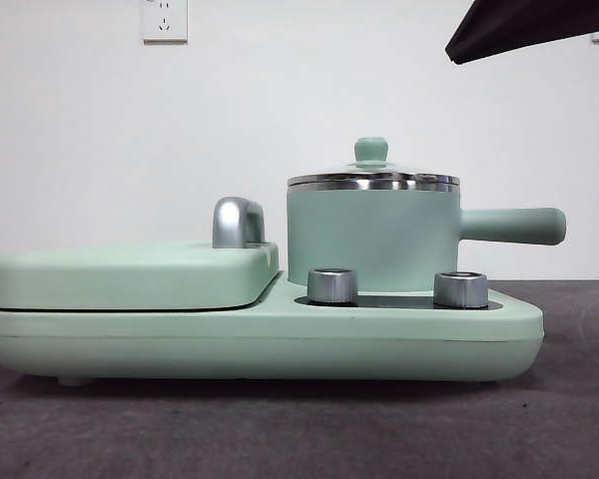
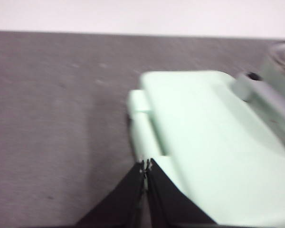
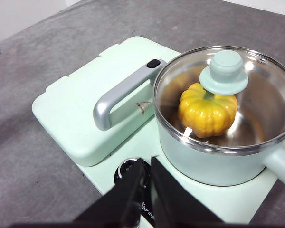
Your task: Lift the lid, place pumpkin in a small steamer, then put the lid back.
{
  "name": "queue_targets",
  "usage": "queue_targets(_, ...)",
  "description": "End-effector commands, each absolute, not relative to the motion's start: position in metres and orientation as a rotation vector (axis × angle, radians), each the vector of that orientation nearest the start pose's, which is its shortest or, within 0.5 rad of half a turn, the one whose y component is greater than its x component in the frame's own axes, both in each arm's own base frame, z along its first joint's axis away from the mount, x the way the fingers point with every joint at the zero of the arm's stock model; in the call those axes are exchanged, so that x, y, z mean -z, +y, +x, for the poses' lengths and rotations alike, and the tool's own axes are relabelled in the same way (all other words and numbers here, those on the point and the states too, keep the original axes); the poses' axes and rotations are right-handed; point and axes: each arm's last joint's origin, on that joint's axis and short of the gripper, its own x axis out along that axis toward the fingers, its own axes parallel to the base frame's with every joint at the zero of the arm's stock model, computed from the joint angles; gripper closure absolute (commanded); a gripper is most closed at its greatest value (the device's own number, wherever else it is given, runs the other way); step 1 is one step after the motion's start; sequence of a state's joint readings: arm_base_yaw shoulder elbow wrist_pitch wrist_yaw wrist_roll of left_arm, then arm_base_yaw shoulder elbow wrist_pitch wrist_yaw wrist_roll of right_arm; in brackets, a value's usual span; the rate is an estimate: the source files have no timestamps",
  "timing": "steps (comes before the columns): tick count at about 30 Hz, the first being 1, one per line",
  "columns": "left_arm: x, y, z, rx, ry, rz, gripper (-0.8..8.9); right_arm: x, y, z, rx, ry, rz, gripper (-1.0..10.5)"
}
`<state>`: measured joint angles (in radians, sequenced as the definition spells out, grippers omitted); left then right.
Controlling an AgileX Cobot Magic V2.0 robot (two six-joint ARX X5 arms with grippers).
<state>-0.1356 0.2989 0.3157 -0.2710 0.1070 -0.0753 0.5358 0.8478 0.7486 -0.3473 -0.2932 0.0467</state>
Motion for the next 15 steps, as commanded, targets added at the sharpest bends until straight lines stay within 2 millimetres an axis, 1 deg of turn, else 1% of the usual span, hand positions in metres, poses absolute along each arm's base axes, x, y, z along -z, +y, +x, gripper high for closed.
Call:
queue_targets(1,-0.209,-0.012,0.102,0.188,0.178,-0.061,8.07,-0.3,0.101,0.152,-0.814,0.455,-0.014,9.2)
queue_targets(8,-0.174,-0.004,0.095,0.067,0.125,-0.065,8.07,-0.3,0.101,0.152,-0.814,0.455,-0.013,9.2)
queue_targets(13,-0.155,-0.002,0.096,0.045,0.122,-0.072,8.07,-0.3,0.101,0.152,-0.814,0.455,-0.014,9.2)
queue_targets(15,-0.153,-0.002,0.096,0.044,0.141,-0.073,8.07,-0.3,0.101,0.152,-0.815,0.452,-0.013,9.2)
